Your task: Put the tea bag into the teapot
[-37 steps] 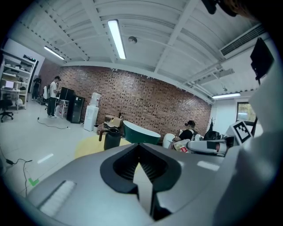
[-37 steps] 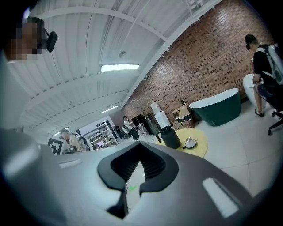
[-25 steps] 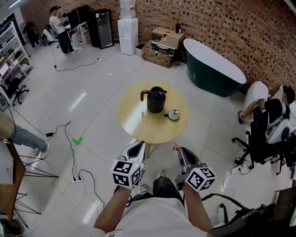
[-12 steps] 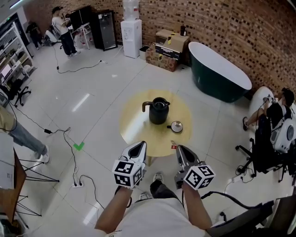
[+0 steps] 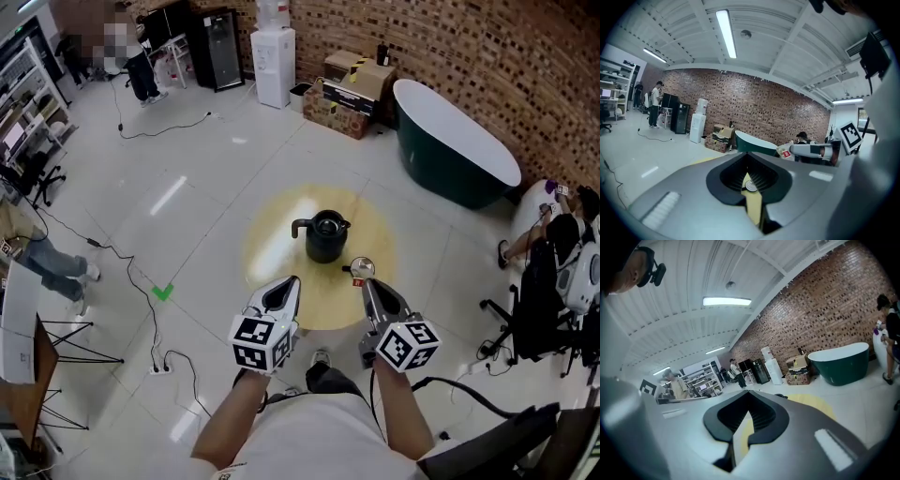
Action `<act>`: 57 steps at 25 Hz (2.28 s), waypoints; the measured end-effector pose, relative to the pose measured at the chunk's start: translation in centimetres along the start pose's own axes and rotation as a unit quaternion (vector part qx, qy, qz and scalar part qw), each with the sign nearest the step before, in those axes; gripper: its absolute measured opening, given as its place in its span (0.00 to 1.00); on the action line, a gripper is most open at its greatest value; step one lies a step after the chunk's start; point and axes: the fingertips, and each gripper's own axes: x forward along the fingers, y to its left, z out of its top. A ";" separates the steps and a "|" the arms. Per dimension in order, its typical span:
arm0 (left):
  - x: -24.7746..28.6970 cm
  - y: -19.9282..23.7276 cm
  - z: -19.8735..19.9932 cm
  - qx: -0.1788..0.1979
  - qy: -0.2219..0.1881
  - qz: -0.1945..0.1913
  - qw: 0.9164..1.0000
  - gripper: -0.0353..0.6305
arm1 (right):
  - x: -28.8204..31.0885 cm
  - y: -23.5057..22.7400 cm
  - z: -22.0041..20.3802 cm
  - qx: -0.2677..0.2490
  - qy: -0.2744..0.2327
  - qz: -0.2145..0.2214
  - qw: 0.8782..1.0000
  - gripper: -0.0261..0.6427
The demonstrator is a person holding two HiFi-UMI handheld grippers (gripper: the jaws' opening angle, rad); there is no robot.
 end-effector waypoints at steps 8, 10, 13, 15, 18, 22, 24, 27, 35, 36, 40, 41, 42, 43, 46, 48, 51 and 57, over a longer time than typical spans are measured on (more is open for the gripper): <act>2.3 0.6 4.3 -0.005 -0.012 0.009 1.000 0.07 | 3.7 -0.2 6.2 -0.070 0.001 0.001 0.998 0.04; 2.9 0.8 4.4 -0.007 -0.013 0.012 1.000 0.07 | 4.5 -0.4 7.0 -0.085 0.003 0.005 0.996 0.04; 3.7 1.2 4.6 -0.008 -0.015 0.017 1.000 0.07 | 5.8 -0.7 7.9 -0.104 0.005 0.013 0.994 0.04; 4.3 1.4 4.7 -0.009 -0.013 0.020 1.000 0.07 | 6.8 -1.0 8.7 -0.109 0.004 0.019 0.994 0.04; 5.1 1.5 4.7 -0.010 -0.009 0.024 1.000 0.07 | 8.3 -1.6 9.6 -0.123 0.008 0.025 0.992 0.04; 6.1 1.9 4.0 -0.015 -0.002 0.034 0.999 0.07 | 10.8 -2.7 8.9 -0.145 0.032 0.029 0.988 0.04; 6.6 2.1 3.7 -0.020 0.001 0.039 0.999 0.07 | 12.4 -3.5 8.2 -0.169 0.055 0.028 0.984 0.04; 7.4 2.5 3.0 -0.028 0.008 0.045 0.999 0.07 | 14.6 -4.8 6.9 -0.207 0.094 0.024 0.974 0.04; 9.3 3.7 -0.3 -0.059 0.034 0.064 0.996 0.07 | 19.3 -8.1 2.0 -0.277 0.190 0.022 0.942 0.04; 9.5 3.8 -0.6 -0.062 0.035 0.066 0.995 0.07 | 19.8 -8.6 1.3 -0.287 0.203 0.021 0.936 0.04; 10.5 4.2 -1.3 -0.068 0.042 0.071 0.994 0.07 | 21.6 -9.9 -1.4 -0.325 0.253 0.020 0.911 0.04; 10.6 4.4 -1.4 -0.070 0.043 0.072 0.994 0.07 | 21.9 -10.1 -2.0 -0.332 0.265 0.022 0.905 0.04; 10.6 4.5 -1.5 -0.072 0.044 0.073 0.994 0.07 | 22.2 -10.2 -2.6 -0.339 0.277 0.023 0.899 0.04; 10.7 4.5 -1.7 -0.074 0.044 0.075 0.993 0.07 | 22.5 -10.4 -3.2 -0.348 0.289 0.023 0.892 0.04; 10.6 4.7 -2.2 -0.083 0.044 0.081 0.992 0.07 | 23.2 -11.2 -4.9 -0.368 0.316 0.026 0.874 0.04; 10.5 4.8 -2.7 -0.087 0.044 0.087 0.991 0.07 | 23.6 -11.6 -5.7 -0.372 0.326 0.031 0.868 0.04; 10.1 4.9 -3.4 -0.093 0.045 0.094 0.990 0.07 | 24.0 -12.0 -6.7 -0.379 0.342 0.033 0.859 0.04; 9.3 5.5 -4.2 -0.101 0.046 0.108 0.988 0.07 | 24.6 -12.0 -7.4 -0.373 0.351 0.042 0.858 0.16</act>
